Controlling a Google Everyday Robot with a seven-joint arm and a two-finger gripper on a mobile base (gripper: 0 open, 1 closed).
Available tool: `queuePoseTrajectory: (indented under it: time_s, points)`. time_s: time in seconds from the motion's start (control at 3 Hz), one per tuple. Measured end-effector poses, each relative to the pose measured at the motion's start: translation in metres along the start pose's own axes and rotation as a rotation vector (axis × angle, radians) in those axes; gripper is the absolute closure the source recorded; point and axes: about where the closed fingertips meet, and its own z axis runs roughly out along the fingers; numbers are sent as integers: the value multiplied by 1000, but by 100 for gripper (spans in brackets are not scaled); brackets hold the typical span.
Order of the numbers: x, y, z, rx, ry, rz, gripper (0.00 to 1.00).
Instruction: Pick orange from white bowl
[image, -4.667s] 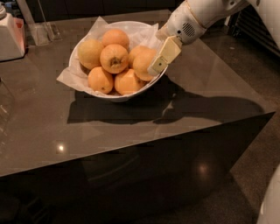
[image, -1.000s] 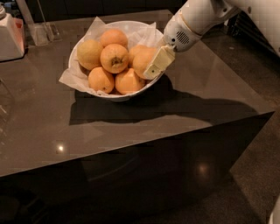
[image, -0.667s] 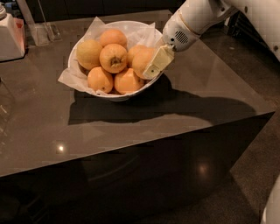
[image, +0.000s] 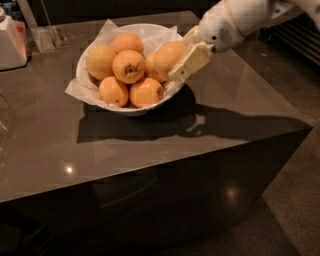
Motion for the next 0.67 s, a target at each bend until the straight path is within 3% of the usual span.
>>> queuePoseTrajectory:
  time_s: [0.33,0.67]
  points:
    - [-3,15,-36,54,-106,-18,100]
    - [14,52,-69,95,-168,31,100]
